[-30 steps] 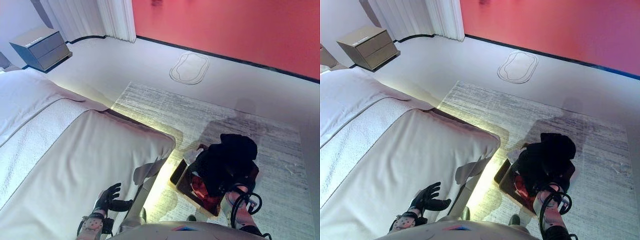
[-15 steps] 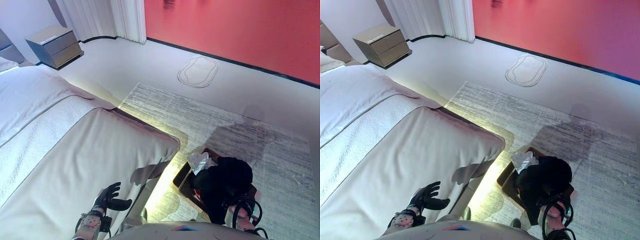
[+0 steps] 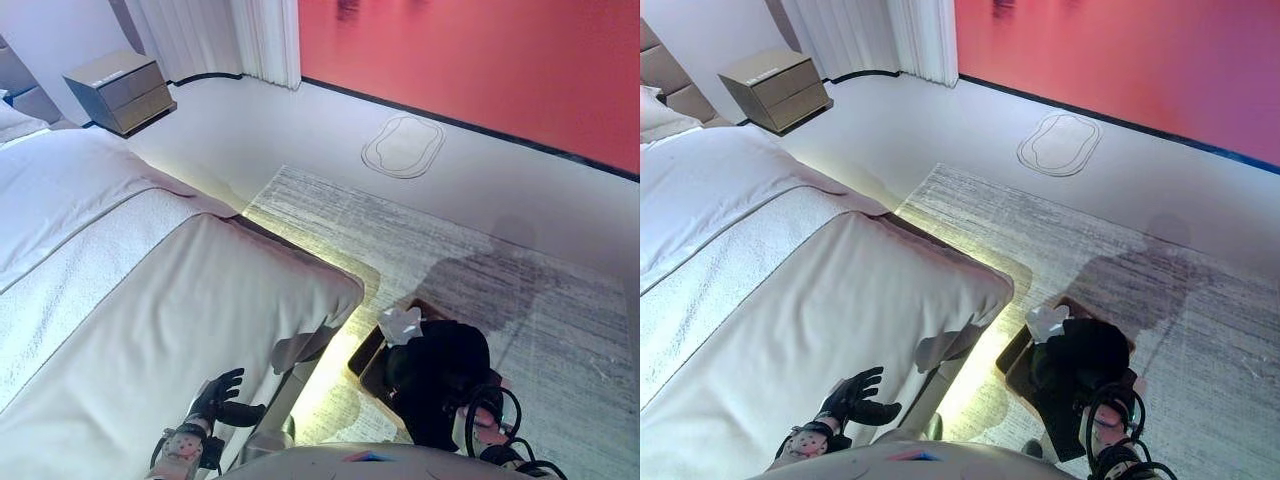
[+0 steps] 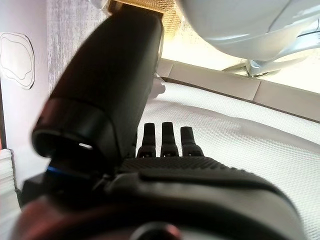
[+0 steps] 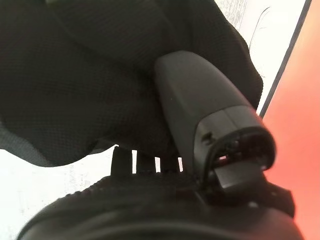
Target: Pick up the clothes from the bed and place them into the basket
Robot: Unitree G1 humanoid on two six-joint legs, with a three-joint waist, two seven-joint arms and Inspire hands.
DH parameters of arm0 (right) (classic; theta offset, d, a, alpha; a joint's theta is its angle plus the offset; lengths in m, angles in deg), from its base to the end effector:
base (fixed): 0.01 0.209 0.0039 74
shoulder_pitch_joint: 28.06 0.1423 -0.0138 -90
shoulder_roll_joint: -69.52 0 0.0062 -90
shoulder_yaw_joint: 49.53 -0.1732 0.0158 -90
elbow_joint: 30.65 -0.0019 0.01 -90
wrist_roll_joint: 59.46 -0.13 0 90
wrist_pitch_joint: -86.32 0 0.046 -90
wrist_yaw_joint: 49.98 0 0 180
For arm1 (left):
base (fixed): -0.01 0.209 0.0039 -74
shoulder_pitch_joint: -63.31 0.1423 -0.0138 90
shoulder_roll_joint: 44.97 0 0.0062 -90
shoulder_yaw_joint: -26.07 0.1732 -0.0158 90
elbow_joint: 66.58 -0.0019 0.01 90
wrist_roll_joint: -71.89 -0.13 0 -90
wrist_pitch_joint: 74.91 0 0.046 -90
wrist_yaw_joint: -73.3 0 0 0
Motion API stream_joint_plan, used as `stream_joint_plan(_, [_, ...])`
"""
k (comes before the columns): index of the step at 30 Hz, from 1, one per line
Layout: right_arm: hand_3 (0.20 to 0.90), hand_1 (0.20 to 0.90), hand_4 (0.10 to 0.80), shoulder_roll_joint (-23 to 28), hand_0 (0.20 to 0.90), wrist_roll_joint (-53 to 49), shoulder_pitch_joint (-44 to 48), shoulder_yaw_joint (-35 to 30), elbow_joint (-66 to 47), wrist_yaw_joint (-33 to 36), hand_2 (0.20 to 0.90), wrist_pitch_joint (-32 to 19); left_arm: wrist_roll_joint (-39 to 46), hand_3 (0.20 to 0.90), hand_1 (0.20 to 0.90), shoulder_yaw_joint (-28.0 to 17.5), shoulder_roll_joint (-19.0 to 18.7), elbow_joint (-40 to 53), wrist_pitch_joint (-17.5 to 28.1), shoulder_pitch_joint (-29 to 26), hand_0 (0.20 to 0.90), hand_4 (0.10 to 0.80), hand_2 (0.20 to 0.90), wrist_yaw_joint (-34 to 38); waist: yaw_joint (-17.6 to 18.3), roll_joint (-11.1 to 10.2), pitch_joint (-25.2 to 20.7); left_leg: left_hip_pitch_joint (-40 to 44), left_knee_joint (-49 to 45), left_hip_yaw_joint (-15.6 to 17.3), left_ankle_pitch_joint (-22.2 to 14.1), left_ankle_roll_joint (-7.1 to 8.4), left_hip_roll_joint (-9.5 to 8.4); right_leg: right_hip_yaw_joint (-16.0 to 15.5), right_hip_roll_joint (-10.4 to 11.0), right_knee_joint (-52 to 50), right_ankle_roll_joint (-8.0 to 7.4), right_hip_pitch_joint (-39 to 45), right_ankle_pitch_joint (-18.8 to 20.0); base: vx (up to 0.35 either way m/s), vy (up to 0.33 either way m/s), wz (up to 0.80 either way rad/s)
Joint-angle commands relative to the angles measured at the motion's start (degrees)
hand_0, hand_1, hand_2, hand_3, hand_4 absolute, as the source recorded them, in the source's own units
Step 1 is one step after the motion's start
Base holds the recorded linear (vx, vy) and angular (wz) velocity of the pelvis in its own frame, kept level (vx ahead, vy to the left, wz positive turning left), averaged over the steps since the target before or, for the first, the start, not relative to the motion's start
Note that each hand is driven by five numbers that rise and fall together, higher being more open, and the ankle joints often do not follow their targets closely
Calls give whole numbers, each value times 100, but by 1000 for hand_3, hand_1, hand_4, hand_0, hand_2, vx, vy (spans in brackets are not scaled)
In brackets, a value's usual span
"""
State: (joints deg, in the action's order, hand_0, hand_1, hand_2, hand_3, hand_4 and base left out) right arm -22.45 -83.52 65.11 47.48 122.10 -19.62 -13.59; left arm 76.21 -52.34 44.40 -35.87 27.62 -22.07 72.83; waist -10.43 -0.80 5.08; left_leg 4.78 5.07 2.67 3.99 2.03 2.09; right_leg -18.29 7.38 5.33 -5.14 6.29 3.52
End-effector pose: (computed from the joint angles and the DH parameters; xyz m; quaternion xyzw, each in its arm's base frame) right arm 0.1163 -0.2190 -0.0801 -0.0761 0.4033 -0.3485 0.8427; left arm 0.0799 0.2234 -0.0856 0.1350 0.4404 -0.0115 0.8875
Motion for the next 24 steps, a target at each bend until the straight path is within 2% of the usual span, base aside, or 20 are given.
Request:
stream_joint_plan(1, [200,300,100,565,300,219,482,-156,-97,70,300,-310,-222,900,900,277,-172,-155,334,-385,900,800,900,-47,-258,76,-82,-210,-7,-247,-202,18,-116,-260,-30,-338,-63,266,-439,48,-10,1])
stream_joint_plan(6, [200,300,100,570,300,212,464,-241,-15,162,300,-370,-234,900,900,293,-180,-203,376,-328,900,800,900,-47,-277,79,-80,-160,-7,-272,-217,15,-120,-289,-48,-358,-51,316,-474,55,-9,3])
stream_joint_plan(7, [414,484,314,579,484,199,452,-278,12,140,484,-334,-236,900,900,285,-186,-199,383,-292,900,800,900,-44,-278,82,-87,-147,-7,-276,-219,22,-120,-288,-53,-358,-55,329,-477,49,-2,5])
stream_joint_plan(8, [540,592,440,581,592,198,451,-280,15,140,592,-335,-237,900,900,285,-186,-199,385,-289,900,800,900,-45,-278,82,-87,-146,-7,-277,-219,22,-120,-288,-53,-358,-55,330,-477,48,-1,6])
stream_joint_plan(9, [900,900,800,589,900,203,456,-300,33,141,900,-334,-236,900,900,286,-186,-193,376,-286,900,800,900,-47,-280,88,-90,-142,-7,-279,-215,26,-116,-291,-51,-355,-58,338,-474,38,-6,5])
stream_joint_plan(17, [900,900,800,663,900,201,549,-349,-47,207,900,-262,-222,900,900,297,-196,-188,371,-290,900,800,900,-59,-310,110,-66,-140,-7,-319,-213,38,-115,-318,-54,-353,-47,356,-490,21,-6,2])
stream_joint_plan(24, [900,900,800,682,900,224,589,-403,34,-4,900,-338,-194,900,900,318,-196,-191,398,-273,900,800,900,-85,-323,131,-62,-146,-7,-344,-207,54,-117,-341,-55,-362,-44,351,-506,6,0,0])
